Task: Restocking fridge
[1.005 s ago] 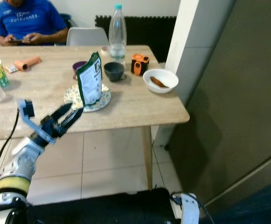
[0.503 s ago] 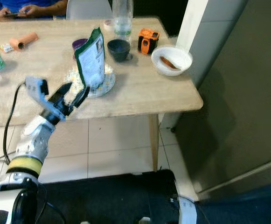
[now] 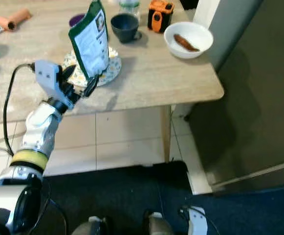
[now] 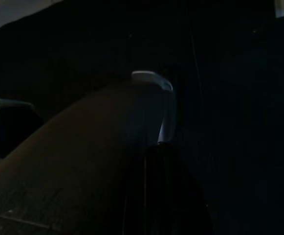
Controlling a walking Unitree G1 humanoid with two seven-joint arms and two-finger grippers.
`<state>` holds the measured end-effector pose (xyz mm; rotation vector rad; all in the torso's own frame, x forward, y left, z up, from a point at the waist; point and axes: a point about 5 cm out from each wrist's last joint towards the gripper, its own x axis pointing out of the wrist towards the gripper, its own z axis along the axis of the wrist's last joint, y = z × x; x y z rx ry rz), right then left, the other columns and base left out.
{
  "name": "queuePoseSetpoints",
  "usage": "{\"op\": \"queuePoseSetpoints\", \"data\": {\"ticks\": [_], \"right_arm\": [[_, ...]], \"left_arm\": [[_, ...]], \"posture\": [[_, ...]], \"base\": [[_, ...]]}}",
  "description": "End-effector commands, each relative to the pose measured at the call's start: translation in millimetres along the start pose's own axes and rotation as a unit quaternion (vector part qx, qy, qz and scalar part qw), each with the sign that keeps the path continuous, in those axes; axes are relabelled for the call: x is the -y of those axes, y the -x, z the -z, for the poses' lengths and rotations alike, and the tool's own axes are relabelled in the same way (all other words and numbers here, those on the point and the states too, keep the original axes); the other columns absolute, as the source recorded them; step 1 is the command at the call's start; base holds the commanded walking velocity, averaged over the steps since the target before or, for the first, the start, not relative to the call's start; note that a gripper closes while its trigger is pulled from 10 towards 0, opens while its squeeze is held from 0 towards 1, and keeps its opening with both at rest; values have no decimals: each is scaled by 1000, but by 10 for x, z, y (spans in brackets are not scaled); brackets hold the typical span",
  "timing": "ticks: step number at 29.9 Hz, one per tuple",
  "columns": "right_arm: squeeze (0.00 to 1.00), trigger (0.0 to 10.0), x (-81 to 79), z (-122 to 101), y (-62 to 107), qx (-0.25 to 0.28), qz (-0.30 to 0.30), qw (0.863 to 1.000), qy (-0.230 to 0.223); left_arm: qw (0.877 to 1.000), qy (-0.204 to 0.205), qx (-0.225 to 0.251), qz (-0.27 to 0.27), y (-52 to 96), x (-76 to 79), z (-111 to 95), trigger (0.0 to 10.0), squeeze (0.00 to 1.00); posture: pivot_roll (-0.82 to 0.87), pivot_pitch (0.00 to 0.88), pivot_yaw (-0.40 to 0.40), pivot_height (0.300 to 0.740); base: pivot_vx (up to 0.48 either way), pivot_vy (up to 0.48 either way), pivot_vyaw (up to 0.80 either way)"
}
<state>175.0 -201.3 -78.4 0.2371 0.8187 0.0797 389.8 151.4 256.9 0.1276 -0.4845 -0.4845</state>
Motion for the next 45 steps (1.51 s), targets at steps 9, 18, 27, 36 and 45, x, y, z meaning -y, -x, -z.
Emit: {"op": "queuePoseSetpoints", "data": {"ticks": [9, 18, 27, 36, 45], "right_arm": [[0, 10000, -42, 371, 117, -41, -10, 999, -18], [0, 10000, -43, 377, 136, -30, -18, 999, -15], [0, 10000, -56, 414, 163, -24, -26, 999, -13], [0, 10000, -37, 461, 204, -19, -24, 999, -17], [0, 10000, -28, 439, 209, -7, -21, 999, -23]], "left_arm": [[998, -54, 2, -31, -154, -106, -147, 10000, 0], [996, -49, -11, -76, -192, -244, -184, 10000, 0], [998, -10, -16, -65, -278, -174, -168, 10000, 0], [1000, 12, -7, -18, -459, 50, -228, 10000, 0], [1000, 19, 1, 13, -561, 209, -272, 0, 0]], "posture": [[-105, 491, 66, 740], [-126, 526, 65, 740], [-155, 538, 65, 740], [-180, 544, 71, 740], [-198, 545, 72, 740]], "base": [[0, 0, 0], [0, 0, 0], [0, 0, 0], [0, 0, 0], [0, 0, 0]]}}
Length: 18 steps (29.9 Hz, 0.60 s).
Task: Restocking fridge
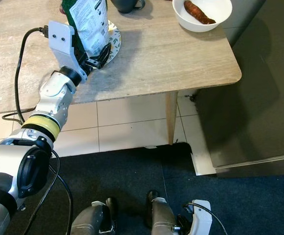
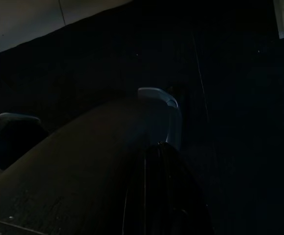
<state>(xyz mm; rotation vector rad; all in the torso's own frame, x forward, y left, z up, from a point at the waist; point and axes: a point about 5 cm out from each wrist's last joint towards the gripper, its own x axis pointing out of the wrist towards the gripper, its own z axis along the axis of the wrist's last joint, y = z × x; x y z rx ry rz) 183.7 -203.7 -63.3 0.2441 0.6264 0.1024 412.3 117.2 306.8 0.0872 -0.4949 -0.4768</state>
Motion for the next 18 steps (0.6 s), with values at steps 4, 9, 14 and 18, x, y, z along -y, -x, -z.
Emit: {"op": "queuePoseSetpoints", "data": {"ticks": [4, 9, 14, 18], "right_arm": [[0, 10000, -26, 554, 260, -99, 3, 995, -33], [0, 10000, -10, 513, 238, -95, 4, 995, -31], [0, 10000, 14, 437, 193, -91, 6, 996, -27], [0, 10000, 12, 391, 160, -86, 5, 996, -24]], "left_arm": [[1000, 2, -8, 22, -11, 112, 68, 0, 0], [1000, -1, -10, 21, 19, 94, 94, 0, 0], [1000, -3, -12, 14, 70, 52, 135, 0, 0], [1000, 3, -10, 3, 111, -3, 150, 0, 0]], "posture": [[-200, 540, 68, 740], [-202, 523, 59, 740], [-201, 491, 53, 740], [-200, 478, 51, 740]], "base": [[0, 0, 0], [0, 0, 0], [0, 0, 0], [0, 0, 0]]}}
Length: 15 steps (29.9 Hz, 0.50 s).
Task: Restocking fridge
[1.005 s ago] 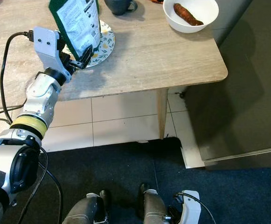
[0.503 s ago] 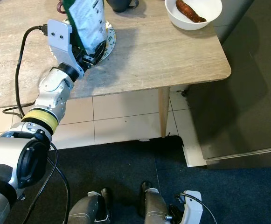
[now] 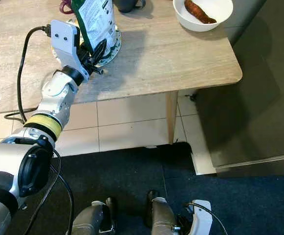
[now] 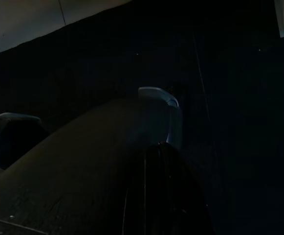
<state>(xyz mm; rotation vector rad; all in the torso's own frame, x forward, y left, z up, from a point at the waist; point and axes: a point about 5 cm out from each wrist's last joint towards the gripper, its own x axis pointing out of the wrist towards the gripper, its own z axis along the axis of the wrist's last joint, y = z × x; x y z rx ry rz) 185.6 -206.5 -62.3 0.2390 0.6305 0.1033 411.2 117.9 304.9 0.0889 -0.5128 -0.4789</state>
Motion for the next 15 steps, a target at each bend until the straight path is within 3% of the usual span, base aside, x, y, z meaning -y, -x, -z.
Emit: {"op": "queuePoseSetpoints", "data": {"ticks": [1, 5, 8, 9, 10, 11, 13, 14, 15], "right_arm": [[0, 10000, -19, 386, 139, -82, 4, 996, -24], [0, 10000, -37, 308, 77, -76, 1, 997, -21], [0, 10000, -37, 308, 77, -76, 1, 997, -21], [0, 10000, -44, 254, 41, -71, 0, 997, -21], [0, 10000, -44, 254, 41, -71, 0, 997, -21], [0, 10000, -49, 187, -2, -65, -1, 998, -20], [0, 10000, -49, 187, -2, -65, -1, 998, -20], [0, 10000, -57, 115, -48, -60, -2, 998, -19], [0, 10000, -61, 51, -87, -56, -3, 998, -19]], "left_arm": [[1000, 16, -19, -9, 122, -41, 156, 0, 0], [998, 49, -16, -34, 202, -146, 199, 0, 0], [998, 49, -16, -34, 202, -146, 199, 0, 0], [995, 85, -3, -43, 242, -216, 192, 0, 0], [995, 85, -3, -43, 242, -216, 192, 0, 0], [992, 121, 12, -41, 287, -281, 185, 1490, 0], [992, 121, 12, -41, 287, -281, 185, 1490, 0], [988, 150, 26, -28, 356, -343, 191, 10000, 0], [983, 180, 39, -12, 429, -393, 203, 10000, 0]], "posture": [[-196, 455, 49, 740], [-191, 411, 46, 740], [-191, 411, 46, 740], [-187, 382, 44, 740], [-187, 382, 44, 740], [-177, 338, 41, 740], [-177, 338, 41, 740], [-166, 300, 38, 740], [-155, 271, 37, 740]], "base": [[0, 0, 0], [0, 0, 0], [0, 0, 0], [0, 0, 0], [0, 0, 0], [0, 0, 0], [0, 0, 0], [0, 0, 0], [0, 0, 0]]}}
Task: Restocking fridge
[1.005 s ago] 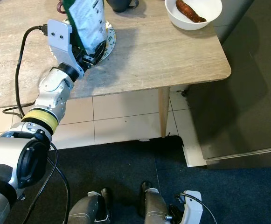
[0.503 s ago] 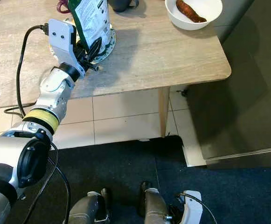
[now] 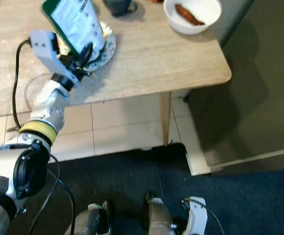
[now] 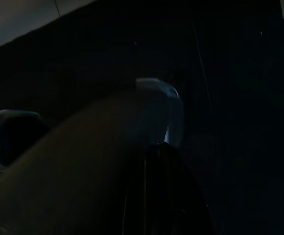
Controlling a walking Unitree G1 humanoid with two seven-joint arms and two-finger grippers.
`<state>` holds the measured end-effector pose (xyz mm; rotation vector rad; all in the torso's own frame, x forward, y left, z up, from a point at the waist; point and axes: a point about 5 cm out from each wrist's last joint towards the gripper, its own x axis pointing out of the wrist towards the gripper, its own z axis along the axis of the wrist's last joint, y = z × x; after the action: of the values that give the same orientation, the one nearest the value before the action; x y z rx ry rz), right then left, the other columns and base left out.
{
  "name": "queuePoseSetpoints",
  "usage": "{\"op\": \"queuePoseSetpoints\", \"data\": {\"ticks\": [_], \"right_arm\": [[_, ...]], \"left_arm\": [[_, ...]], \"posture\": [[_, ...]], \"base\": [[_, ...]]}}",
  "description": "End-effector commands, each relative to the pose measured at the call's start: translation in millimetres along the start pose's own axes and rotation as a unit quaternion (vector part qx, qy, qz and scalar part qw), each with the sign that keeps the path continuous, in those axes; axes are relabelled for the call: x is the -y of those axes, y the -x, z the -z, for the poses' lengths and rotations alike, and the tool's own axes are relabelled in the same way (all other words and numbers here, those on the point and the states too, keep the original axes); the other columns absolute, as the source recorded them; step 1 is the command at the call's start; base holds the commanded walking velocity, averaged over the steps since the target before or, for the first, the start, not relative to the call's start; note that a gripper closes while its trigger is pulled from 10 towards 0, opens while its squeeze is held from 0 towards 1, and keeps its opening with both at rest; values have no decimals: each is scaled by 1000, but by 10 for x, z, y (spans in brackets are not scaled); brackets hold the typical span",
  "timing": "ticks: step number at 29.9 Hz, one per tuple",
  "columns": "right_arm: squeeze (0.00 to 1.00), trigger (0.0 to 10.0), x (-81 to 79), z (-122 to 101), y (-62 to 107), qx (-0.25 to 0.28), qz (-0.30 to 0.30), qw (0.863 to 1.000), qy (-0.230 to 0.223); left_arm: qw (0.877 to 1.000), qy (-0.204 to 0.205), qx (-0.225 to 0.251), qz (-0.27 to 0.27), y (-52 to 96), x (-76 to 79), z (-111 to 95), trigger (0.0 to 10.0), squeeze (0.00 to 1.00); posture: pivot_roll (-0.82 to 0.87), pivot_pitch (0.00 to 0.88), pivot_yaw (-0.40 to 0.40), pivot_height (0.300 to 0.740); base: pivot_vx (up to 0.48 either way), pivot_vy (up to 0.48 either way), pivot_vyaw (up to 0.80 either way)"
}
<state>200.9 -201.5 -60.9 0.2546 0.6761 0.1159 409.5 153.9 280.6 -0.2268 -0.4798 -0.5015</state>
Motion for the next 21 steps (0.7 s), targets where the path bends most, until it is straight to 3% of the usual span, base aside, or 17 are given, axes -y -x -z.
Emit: {"op": "queuePoseSetpoints", "data": {"ticks": [1, 5, 14, 19, 21], "right_arm": [[0, 10000, -10, 145, 30, -33, 3, 999, -12], [0, 10000, -15, 46, -24, -28, 7, 999, -17], [0, 10000, -23, -17, -62, -30, 5, 999, -18], [0, 10000, -12, -50, -72, -32, 5, 999, -15], [0, 10000, -5, -59, -75, -34, 5, 999, -12]], "left_arm": [[999, 30, 14, 16, 132, -134, -34, 10000, 0], [996, 56, 31, 55, 325, -224, -30, 10000, 0], [985, 76, 39, 149, 665, -177, -81, 10000, 0], [972, 91, -1, 218, 870, -35, 1, 10000, 0], [959, 106, -46, 259, 1082, 89, 125, 10000, 0]], "posture": [[-155, 271, 37, 740], [-135, 222, 24, 740], [-94, 163, -2, 740], [-75, 152, -7, 740], [-69, 148, -8, 740]], "base": [[0, 0, 0], [0, 0, 0], [0, 0, 0], [0, 0, 0], [0, 0, 0]]}}
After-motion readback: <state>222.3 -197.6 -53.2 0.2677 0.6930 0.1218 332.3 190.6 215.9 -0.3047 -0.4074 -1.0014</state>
